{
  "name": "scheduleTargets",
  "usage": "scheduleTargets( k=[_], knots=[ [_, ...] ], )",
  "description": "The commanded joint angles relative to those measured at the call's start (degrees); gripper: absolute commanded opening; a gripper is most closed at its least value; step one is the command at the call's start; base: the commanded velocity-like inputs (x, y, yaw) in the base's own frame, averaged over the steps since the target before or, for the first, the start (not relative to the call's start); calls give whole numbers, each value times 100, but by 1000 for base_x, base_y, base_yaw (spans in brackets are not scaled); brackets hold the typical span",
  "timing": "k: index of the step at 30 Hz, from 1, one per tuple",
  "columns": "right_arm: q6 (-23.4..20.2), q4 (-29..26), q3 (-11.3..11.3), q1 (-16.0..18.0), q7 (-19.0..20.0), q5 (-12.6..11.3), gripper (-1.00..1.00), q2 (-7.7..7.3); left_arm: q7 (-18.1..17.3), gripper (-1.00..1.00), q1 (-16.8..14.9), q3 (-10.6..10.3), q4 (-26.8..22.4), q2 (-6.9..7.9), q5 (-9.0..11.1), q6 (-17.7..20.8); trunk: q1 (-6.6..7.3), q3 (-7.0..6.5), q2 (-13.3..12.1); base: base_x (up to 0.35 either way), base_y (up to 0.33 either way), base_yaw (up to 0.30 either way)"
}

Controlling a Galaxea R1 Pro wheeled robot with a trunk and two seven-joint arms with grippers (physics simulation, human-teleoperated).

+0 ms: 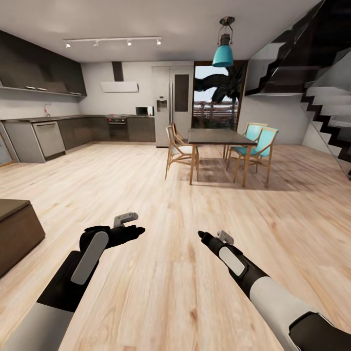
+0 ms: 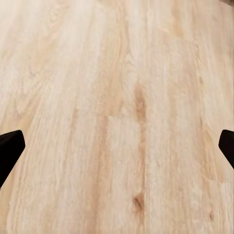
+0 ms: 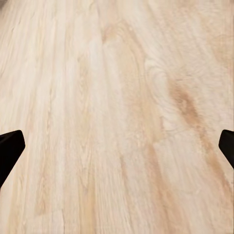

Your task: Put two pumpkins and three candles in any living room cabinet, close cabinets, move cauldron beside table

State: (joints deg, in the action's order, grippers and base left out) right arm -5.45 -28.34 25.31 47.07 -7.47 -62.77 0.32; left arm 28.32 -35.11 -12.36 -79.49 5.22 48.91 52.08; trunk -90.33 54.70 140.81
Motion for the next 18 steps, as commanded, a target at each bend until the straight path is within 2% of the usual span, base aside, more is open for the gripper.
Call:
scheduleTargets(
  k=[1,10,18],
  knots=[
    [-8,-10,27,4,-48,-34,100,-3,60,100,-5,-11,-5,5,58,4,-2,6,2,335,0,0],
    [-76,-5,18,4,-72,-63,100,-22,60,100,-5,-12,0,5,58,4,-2,8,2,335,-1,4],
    [-6,-13,18,4,-47,-69,100,-41,68,100,-5,-12,11,-12,51,4,-2,59,2,323,-72,133]
  ],
)
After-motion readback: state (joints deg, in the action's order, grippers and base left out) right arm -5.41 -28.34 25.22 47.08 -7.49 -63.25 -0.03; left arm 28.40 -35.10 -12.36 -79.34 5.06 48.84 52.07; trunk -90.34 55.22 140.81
